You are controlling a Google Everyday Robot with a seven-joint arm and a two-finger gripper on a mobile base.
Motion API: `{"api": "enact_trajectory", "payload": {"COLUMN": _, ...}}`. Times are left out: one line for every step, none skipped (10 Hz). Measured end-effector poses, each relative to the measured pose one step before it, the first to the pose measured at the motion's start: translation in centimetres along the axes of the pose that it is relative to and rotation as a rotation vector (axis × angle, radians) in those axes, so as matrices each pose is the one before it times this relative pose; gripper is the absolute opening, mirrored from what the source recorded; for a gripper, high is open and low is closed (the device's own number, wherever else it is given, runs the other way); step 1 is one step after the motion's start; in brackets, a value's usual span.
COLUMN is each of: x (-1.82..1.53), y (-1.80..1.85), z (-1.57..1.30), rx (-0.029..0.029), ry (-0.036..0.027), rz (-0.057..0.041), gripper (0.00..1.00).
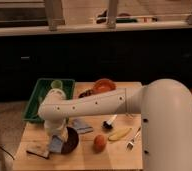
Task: Wipe purple bowl with sponge
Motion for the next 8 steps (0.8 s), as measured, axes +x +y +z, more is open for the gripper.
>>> {"api": "enact_trajectory", "payload": {"x": -0.685, "y": 0.597, "z": 0.155, "rx": -0.00477, "ry": -0.01310, "rz": 0.01287, "gripper": 0.06}}
{"api": "enact_trajectory", "payload": {"x": -0.462, "y": 0.887, "z": 0.047, "rx": -0.00615, "ry": -0.00605, "rz": 0.02153, "gripper": 0.06}}
{"api": "enact_trajectory", "payload": {"x": -0.049, "y": 1.137, "z": -0.138, "rx": -0.00583, "ry": 0.00063, "rz": 0.02998, "gripper": 0.06}}
{"api": "enact_trajectory", "payload": {"x": 0.241, "y": 1.133, "z": -0.249, "rx": -0.00526, "ry": 0.00524, "rz": 0.02752, "gripper": 0.06}}
{"api": "enact_trajectory", "payload": {"x": 0.346, "y": 0.973, "z": -0.344, "rx": -0.00301, "ry": 0.00829, "rz": 0.02613, "gripper": 0.06}}
{"api": "enact_trajectory", "payload": {"x": 0.336, "y": 0.532, "z": -0.293, "rx": -0.00553, "ry": 0.01160, "rz": 0.01826, "gripper": 0.06}}
{"api": "enact_trajectory", "payload": {"x": 0.482, "y": 0.199, "z": -0.298, "rx": 0.00002, "ry": 0.01545, "rz": 0.01183, "gripper": 0.06}}
{"api": "enact_trajectory", "payload": {"x": 0.801, "y": 0.466, "z": -0.416, "rx": -0.00019, "ry": 0.02372, "rz": 0.01519, "gripper": 0.06}}
